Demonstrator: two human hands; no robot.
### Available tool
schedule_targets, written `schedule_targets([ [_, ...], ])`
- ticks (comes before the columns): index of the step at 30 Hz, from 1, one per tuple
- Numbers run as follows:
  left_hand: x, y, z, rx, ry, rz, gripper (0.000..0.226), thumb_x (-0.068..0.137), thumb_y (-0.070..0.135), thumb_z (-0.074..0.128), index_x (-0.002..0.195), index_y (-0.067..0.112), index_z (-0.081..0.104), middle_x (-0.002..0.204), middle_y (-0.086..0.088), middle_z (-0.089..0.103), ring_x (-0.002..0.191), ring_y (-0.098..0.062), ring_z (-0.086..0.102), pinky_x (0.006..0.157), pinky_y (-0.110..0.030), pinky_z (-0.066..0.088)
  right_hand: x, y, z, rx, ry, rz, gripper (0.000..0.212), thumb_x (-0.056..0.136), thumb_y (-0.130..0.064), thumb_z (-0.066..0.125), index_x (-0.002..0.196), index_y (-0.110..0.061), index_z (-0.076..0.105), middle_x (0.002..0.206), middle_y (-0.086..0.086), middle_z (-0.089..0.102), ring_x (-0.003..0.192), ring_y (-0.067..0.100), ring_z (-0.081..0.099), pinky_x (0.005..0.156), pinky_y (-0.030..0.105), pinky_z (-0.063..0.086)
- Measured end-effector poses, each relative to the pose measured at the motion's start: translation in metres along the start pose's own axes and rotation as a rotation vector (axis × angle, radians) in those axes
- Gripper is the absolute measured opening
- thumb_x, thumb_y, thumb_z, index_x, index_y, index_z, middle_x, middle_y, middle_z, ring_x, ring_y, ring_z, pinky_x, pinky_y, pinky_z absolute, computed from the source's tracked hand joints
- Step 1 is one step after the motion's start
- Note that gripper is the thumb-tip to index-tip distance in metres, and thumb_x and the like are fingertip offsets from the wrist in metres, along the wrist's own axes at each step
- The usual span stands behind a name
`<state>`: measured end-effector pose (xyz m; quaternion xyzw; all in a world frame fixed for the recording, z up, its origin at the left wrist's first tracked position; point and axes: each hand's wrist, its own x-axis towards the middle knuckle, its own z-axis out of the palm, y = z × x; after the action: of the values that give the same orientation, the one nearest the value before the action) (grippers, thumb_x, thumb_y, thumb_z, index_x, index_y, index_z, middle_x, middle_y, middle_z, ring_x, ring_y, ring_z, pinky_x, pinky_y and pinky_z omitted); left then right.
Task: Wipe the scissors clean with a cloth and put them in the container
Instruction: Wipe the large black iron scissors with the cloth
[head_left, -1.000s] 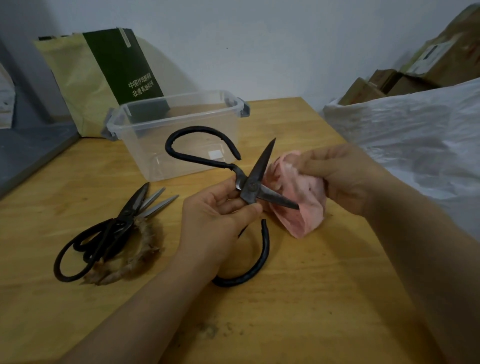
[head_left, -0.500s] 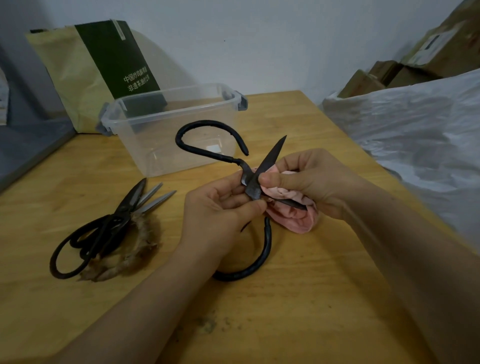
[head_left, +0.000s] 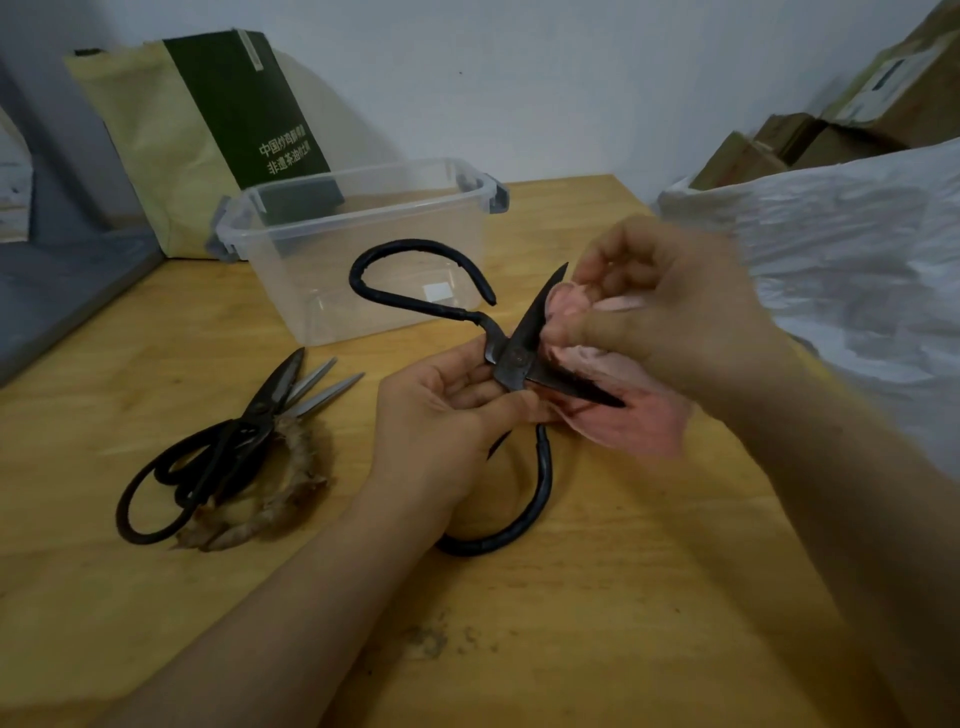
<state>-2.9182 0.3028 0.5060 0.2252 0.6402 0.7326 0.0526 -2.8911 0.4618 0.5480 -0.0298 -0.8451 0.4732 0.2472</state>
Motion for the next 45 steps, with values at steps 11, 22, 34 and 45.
schedule_targets([
  [11,0.0,0.0,-0.001,0.017,0.009,-0.013,0.041,0.072,-0.018,0.066,0.101,0.012,0.065,0.077,0.011,0.074,0.074,-0.003,0.07,0.064,-0.011,0.052,-0.007,0.008,0.018,-0.354,-0.132,-0.414,0.015,0.083,-0.024,0.068,0.095,-0.019,0.076,0.095,-0.002,0.064,0.087,0.014,0.061,0.076,0.037,0.051],
  [22,0.001,0.0,0.0,0.046,0.011,0.005,0.039,0.07,-0.018,0.068,0.086,0.017,0.066,0.069,0.01,0.072,0.068,-0.002,0.069,0.061,-0.01,0.051,-0.002,0.011,0.03,-0.463,-0.144,-0.622,0.019,0.079,-0.017,0.061,0.081,-0.007,0.077,0.087,0.007,0.067,0.075,0.028,0.065,0.061,0.042,0.055],
  [34,0.001,-0.001,-0.002,0.055,0.039,-0.018,0.039,0.068,-0.018,0.07,0.094,0.012,0.068,0.082,0.007,0.074,0.071,-0.004,0.07,0.064,-0.012,0.052,0.0,0.018,0.017,-0.318,-0.325,-0.516,0.014,0.078,-0.022,0.068,0.083,-0.012,0.076,0.092,-0.002,0.067,0.085,0.012,0.064,0.077,0.033,0.053],
  [45,0.001,0.0,-0.002,0.063,0.005,-0.04,0.04,0.07,-0.016,0.07,0.097,0.013,0.066,0.08,0.009,0.074,0.075,-0.004,0.07,0.065,-0.012,0.052,-0.005,0.006,0.014,-0.245,-0.103,-0.339,0.013,0.082,-0.027,0.071,0.092,-0.021,0.075,0.092,-0.009,0.065,0.088,0.004,0.059,0.08,0.022,0.049],
])
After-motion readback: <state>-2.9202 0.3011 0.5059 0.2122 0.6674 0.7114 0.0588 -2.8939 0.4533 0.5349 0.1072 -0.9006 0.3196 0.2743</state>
